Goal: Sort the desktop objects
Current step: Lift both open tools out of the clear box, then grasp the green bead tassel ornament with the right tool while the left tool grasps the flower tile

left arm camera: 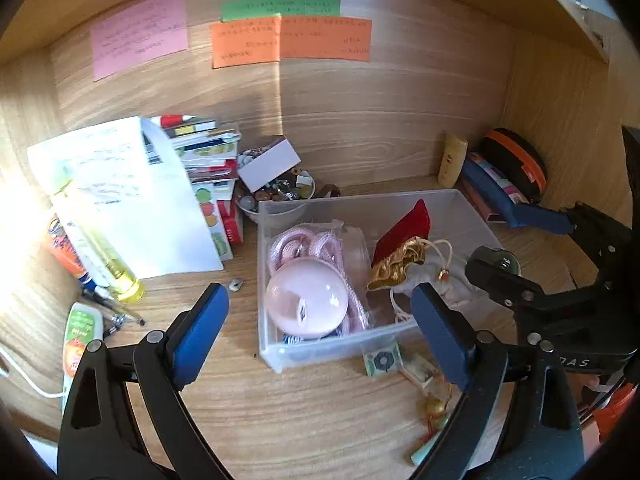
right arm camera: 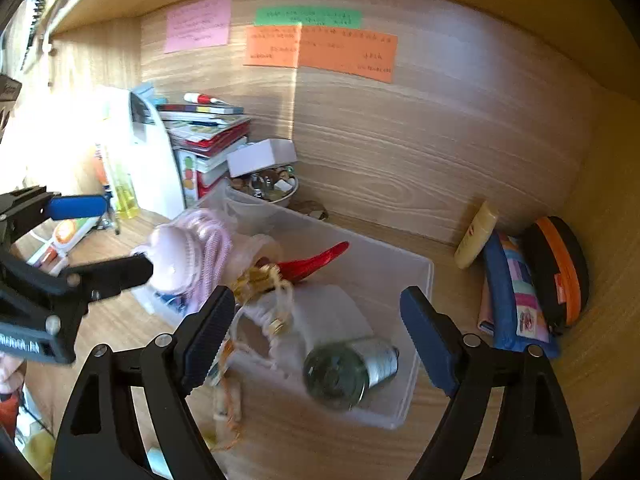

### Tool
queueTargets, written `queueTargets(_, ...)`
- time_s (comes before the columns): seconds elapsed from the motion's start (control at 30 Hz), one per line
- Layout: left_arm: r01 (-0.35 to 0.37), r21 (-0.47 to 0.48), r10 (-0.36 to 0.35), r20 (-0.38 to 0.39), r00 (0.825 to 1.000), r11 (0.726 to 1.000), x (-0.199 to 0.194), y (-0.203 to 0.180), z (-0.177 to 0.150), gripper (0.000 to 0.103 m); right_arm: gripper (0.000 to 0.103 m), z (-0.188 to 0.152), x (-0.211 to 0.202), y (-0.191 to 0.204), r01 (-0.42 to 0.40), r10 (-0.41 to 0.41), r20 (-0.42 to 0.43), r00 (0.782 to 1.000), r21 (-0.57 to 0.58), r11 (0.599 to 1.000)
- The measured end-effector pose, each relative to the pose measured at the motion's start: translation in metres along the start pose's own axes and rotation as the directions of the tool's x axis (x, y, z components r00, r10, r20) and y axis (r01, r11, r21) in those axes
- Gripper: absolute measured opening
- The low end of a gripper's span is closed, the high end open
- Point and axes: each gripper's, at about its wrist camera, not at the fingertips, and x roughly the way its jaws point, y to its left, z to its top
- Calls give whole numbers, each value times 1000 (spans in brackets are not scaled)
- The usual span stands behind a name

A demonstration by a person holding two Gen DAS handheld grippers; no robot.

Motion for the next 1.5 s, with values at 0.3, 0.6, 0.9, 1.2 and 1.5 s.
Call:
queueTargets(0.3,-21,-24,22,10,1000,999,-27,13,-27,95,86,-26,-27,5,-69,69,14,998,48,996)
queueTargets(0.6,-41,-32,38,-73,997,999,-12,19,-69,95,87,-73,-17,15,-76,83,-88,993,82,994)
queueTargets(0.9,-51,-81,38,-151,988,995,10,30,-98,95,81,-102,6,38,-159,166,-176,970,57,986)
queueTargets(1.2,-23,-74,12,-147,989,997,15,23,-97,95,25,-108,26,63,-227,221,-244,944,3,974)
queueTargets(1.5,38,-14,-40,-204,978,999,48,-15,-82,95,20,-110,20,46,-238,243,-207,948,48,970)
